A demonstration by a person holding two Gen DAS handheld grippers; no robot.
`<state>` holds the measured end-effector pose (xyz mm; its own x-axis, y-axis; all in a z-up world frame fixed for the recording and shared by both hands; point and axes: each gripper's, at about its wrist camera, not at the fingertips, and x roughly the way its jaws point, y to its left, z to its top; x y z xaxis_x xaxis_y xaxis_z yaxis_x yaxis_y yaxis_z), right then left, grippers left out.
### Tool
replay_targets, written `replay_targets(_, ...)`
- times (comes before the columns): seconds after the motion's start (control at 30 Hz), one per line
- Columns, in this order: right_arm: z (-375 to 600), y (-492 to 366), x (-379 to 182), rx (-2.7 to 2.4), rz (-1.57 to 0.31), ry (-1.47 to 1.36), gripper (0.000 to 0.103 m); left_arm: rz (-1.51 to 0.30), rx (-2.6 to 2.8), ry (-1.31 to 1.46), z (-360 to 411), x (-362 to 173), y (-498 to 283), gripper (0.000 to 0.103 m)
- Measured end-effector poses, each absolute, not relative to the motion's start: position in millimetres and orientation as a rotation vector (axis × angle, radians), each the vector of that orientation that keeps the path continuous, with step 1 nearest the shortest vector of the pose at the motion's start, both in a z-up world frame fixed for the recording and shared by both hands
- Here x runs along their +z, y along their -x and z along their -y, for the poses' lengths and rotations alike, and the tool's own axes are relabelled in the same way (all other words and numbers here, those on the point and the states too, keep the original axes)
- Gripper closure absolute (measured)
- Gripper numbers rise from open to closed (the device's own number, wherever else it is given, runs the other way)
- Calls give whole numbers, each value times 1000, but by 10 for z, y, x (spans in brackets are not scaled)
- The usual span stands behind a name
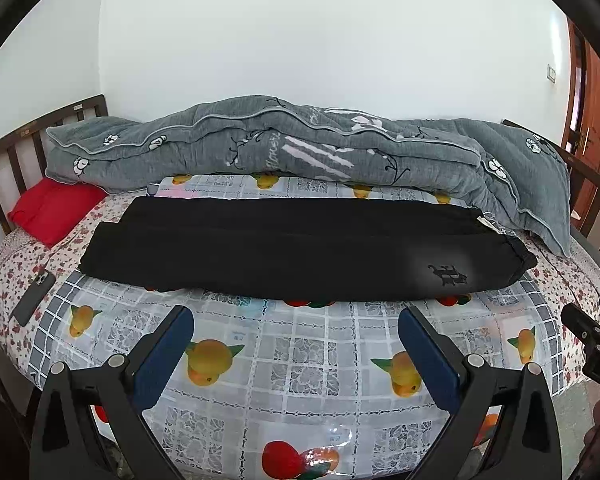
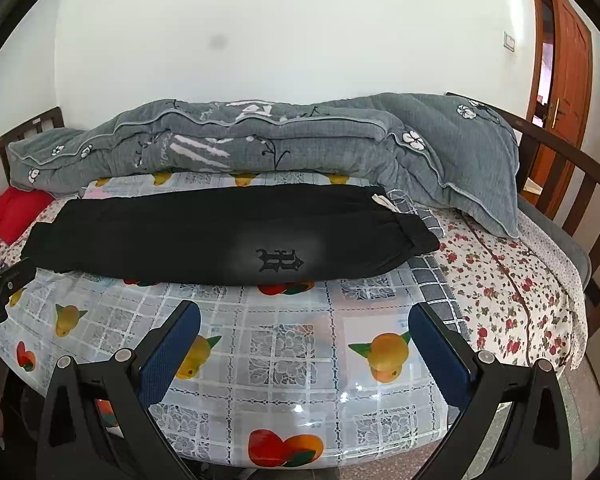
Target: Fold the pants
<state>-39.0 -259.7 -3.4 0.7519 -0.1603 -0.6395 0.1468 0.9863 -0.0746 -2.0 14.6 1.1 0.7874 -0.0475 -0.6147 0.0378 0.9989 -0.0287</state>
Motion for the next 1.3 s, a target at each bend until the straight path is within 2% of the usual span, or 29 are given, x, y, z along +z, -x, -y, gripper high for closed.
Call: replay_targets(1.3, 2521, 464, 105, -160, -667, 21, 1, -660, -49, 23, -164, 29, 37, 0)
